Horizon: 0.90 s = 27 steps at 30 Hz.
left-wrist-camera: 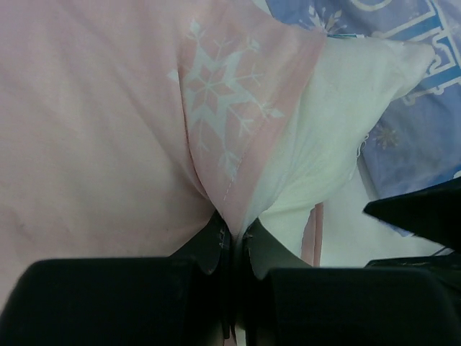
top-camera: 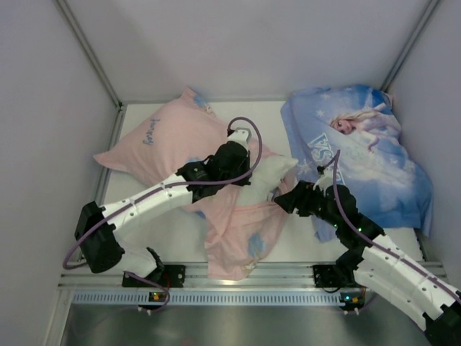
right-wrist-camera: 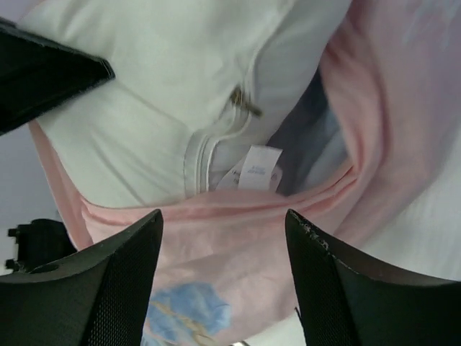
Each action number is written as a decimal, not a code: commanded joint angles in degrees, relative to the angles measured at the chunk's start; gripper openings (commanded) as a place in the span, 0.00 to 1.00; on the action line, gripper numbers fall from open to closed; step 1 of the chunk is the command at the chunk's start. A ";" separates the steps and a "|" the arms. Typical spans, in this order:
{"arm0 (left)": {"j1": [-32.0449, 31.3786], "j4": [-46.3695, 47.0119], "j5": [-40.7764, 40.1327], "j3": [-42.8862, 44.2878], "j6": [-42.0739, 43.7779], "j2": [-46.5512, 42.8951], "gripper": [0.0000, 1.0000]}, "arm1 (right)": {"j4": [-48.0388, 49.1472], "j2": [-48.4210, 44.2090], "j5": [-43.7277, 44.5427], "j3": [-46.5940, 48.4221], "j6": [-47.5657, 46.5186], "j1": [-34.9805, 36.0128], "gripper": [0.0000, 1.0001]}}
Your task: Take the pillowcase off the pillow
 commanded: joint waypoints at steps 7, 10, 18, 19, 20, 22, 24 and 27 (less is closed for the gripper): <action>0.02 10.34 5.10 4.40 -4.11 2.48 0.00 | 14.84 7.08 -6.43 -3.49 13.94 0.52 0.66; 0.11 10.51 5.01 4.31 -3.76 2.48 0.00 | 13.70 8.23 -5.39 -0.67 13.85 0.87 0.68; 0.54 10.86 5.53 4.92 -3.23 3.27 0.00 | 11.74 9.28 -4.58 2.50 13.06 1.14 0.72; 0.55 11.21 5.71 5.10 -3.32 3.62 0.00 | 12.19 10.15 -5.54 2.76 13.06 1.40 0.72; 0.63 11.22 5.89 5.45 -3.49 3.89 0.00 | 12.37 12.25 -5.90 3.02 12.97 1.58 0.72; 0.72 11.22 6.50 6.85 -3.41 4.76 0.00 | 13.51 15.24 -6.61 3.81 12.88 2.63 0.71; 0.90 11.13 6.50 8.17 -3.23 5.29 0.00 | 14.65 16.66 -6.96 3.73 13.15 3.77 0.70; 1.51 10.87 7.20 9.32 -3.05 6.43 0.00 | 16.24 18.25 -6.00 3.47 13.67 6.67 0.67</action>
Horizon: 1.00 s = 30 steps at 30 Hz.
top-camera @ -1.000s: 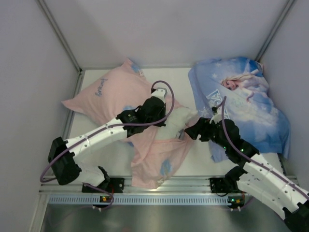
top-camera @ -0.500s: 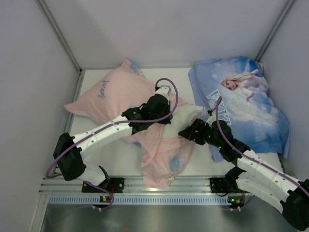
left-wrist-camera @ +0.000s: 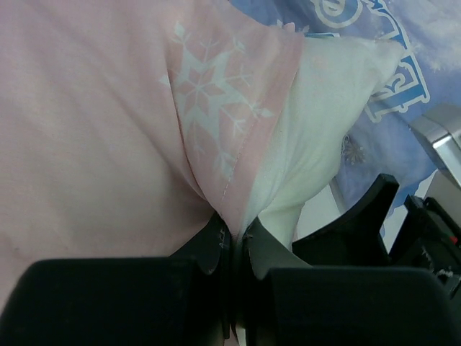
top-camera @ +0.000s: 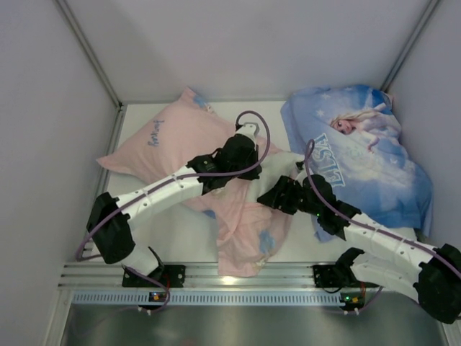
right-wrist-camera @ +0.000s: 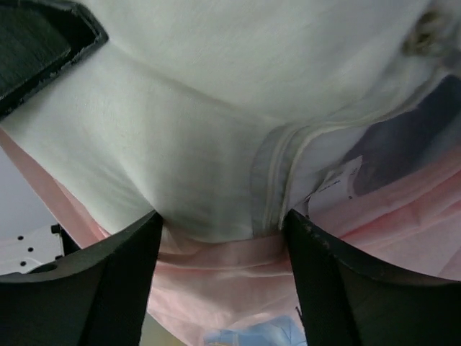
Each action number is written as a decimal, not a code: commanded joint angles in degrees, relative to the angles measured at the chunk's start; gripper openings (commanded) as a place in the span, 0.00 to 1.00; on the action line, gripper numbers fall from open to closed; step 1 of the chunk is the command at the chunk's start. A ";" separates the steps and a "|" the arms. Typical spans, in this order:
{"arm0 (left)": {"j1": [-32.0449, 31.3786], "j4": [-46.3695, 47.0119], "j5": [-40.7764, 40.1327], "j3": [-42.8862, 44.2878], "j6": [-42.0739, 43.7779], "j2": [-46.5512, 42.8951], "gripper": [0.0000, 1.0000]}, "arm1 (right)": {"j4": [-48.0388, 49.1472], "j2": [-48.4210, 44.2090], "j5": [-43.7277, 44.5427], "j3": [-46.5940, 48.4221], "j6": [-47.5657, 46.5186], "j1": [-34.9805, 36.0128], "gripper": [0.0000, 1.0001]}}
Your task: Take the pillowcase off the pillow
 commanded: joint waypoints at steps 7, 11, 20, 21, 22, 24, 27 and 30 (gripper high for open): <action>4.68 4.60 4.18 10.22 0.25 3.54 0.00 | 4.31 -0.81 6.70 -0.88 2.89 12.87 0.32; 7.93 4.34 6.63 11.80 -0.45 4.87 0.00 | 0.36 -3.19 13.30 -1.76 3.24 18.25 0.09; 11.27 7.14 5.94 12.77 -6.95 5.05 0.00 | 5.88 4.97 17.97 -4.48 4.38 29.76 0.00; 11.45 7.58 5.59 12.69 -7.65 4.52 0.00 | 7.28 6.29 19.10 -4.83 4.82 30.73 0.00; 11.62 7.94 5.24 12.60 -8.88 4.34 0.00 | 8.25 7.69 19.55 -5.10 6.22 32.65 0.00; 11.89 8.90 4.71 12.77 -10.11 3.56 0.00 | 11.41 11.82 20.16 -6.41 7.72 35.64 0.00; 13.03 10.66 5.14 12.68 -13.62 2.33 0.00 | 16.95 17.10 21.92 -7.73 11.32 38.98 0.00; 14.78 12.07 8.04 12.77 -16.35 1.36 0.00 | 20.99 21.58 23.33 -8.96 13.17 40.31 0.00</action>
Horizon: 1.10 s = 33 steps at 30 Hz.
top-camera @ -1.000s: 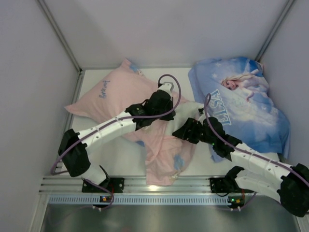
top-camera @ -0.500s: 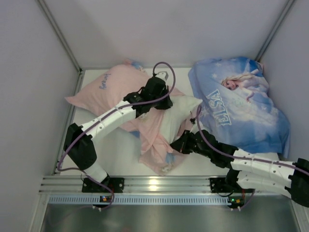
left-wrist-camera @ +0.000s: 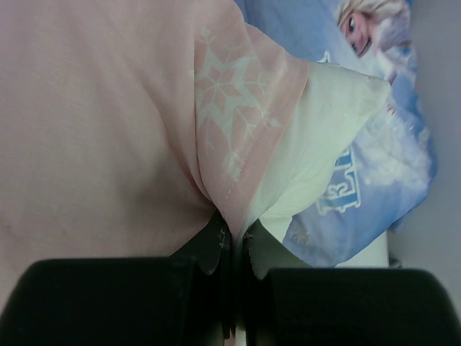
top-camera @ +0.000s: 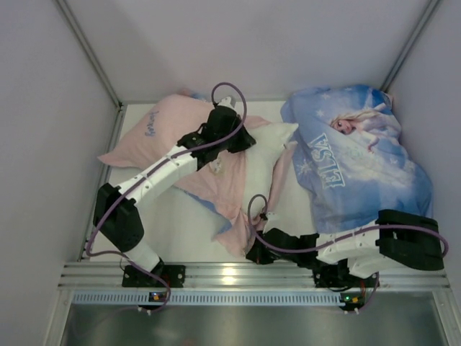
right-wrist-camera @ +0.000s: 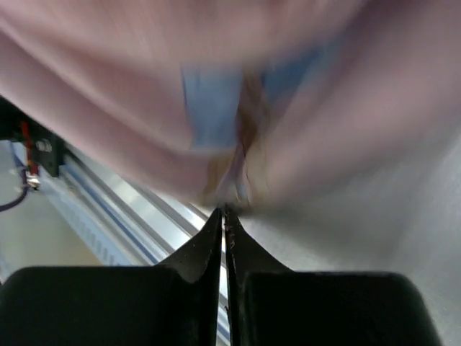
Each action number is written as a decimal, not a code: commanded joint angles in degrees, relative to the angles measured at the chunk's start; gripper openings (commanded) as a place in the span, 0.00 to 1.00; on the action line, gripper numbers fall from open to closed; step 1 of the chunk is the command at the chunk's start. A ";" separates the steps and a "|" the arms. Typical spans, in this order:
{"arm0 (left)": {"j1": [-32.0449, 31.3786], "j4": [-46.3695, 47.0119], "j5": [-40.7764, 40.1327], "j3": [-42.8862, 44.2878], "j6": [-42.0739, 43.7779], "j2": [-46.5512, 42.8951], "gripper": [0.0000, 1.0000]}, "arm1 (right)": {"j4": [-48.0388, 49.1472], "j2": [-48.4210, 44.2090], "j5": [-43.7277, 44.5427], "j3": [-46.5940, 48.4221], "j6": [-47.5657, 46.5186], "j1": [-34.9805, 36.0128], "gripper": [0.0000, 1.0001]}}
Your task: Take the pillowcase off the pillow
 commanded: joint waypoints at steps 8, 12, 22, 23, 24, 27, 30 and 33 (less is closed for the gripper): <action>3.30 10.89 6.55 -1.56 -7.30 -9.88 0.00 | 1.25 -8.45 11.69 -1.23 -2.23 1.80 0.00; 3.30 11.32 8.65 -6.13 -6.68 -12.95 0.00 | -10.96 -21.11 17.13 0.18 -8.73 1.80 0.44; 3.03 13.88 12.44 -7.73 -7.30 -13.67 0.00 | -19.36 -37.67 20.65 2.63 -21.40 1.19 0.99; 2.86 13.88 12.52 -7.38 -7.30 -13.58 0.00 | -19.36 -37.05 21.01 3.16 -21.67 1.01 0.99; 2.86 13.88 12.61 -7.29 -7.30 -13.49 0.00 | -19.36 -36.26 21.71 3.78 -22.02 0.49 0.99; 2.86 13.88 13.05 -7.20 -7.21 -13.58 0.00 | -18.83 -32.92 21.46 6.06 -22.81 -1.96 0.99; 2.77 13.79 12.79 -7.90 -7.04 -13.93 0.00 | -15.50 -30.72 16.47 6.68 -23.86 -6.26 0.94; 2.77 13.88 12.70 -8.69 -7.03 -14.19 0.00 | -9.19 -29.22 7.61 5.81 -23.87 -12.49 0.93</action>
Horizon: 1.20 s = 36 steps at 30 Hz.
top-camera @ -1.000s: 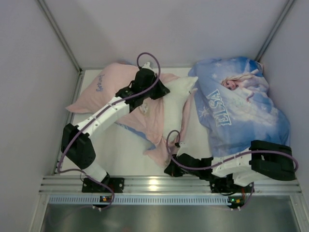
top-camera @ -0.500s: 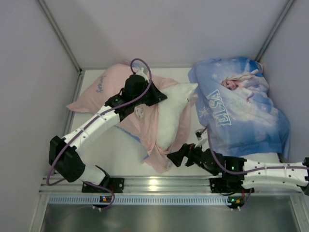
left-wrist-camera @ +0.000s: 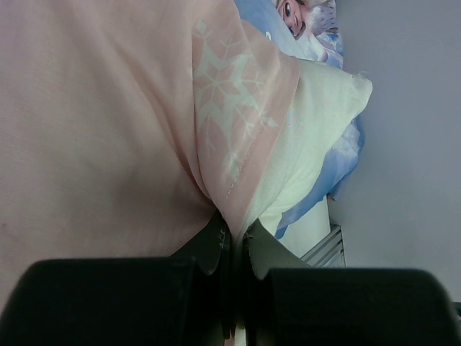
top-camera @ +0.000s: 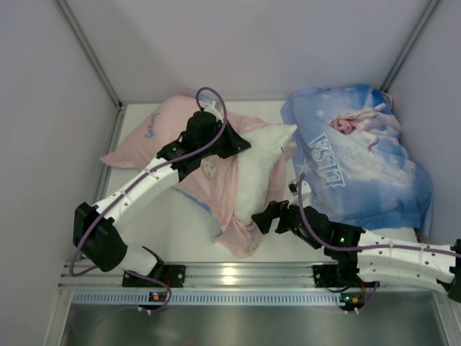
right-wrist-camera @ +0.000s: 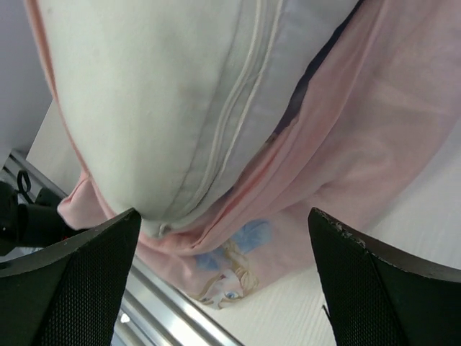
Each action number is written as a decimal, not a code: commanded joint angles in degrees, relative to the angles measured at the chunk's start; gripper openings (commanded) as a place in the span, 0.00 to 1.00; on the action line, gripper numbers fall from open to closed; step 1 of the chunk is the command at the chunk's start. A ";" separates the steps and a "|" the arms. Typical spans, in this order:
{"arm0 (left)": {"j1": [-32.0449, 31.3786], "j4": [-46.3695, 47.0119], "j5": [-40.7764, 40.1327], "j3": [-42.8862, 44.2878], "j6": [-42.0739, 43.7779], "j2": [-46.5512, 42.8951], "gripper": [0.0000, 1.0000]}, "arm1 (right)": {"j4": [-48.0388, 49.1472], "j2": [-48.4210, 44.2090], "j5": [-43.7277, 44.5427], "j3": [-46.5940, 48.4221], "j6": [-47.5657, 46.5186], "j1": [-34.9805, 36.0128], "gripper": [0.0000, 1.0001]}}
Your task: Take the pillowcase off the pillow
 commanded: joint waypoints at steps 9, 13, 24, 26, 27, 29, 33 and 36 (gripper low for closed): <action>-0.47 9.22 3.13 -0.59 -0.87 -3.33 0.00 | 21.70 8.14 -26.58 0.09 -2.34 -11.51 0.92; -0.47 9.84 3.92 -0.50 -1.22 -2.98 0.00 | 25.83 10.69 -29.75 -0.17 -1.90 -11.59 0.93; -0.47 9.93 5.77 -0.59 -0.51 -4.91 0.00 | 29.34 16.85 -22.90 -2.36 0.64 -14.40 0.71; -0.47 9.93 6.29 -0.94 -0.69 -5.35 0.00 | 30.50 17.73 -23.24 -2.37 0.65 -14.84 0.69; -0.47 10.02 6.90 -1.03 -0.87 -5.53 0.00 | 31.20 18.25 -24.20 -2.37 0.39 -15.28 0.63; -0.47 9.93 7.35 -1.20 -0.87 -5.79 0.00 | 34.62 19.57 -25.44 -2.55 -0.05 -15.72 0.48; -0.47 6.78 7.62 -0.68 2.11 -6.14 0.42 | 35.16 20.02 -25.09 -1.58 -0.49 -15.81 0.00; -0.47 0.81 6.57 -0.33 6.07 -7.28 0.99 | 34.46 18.88 -24.57 -1.49 -0.23 -15.81 0.00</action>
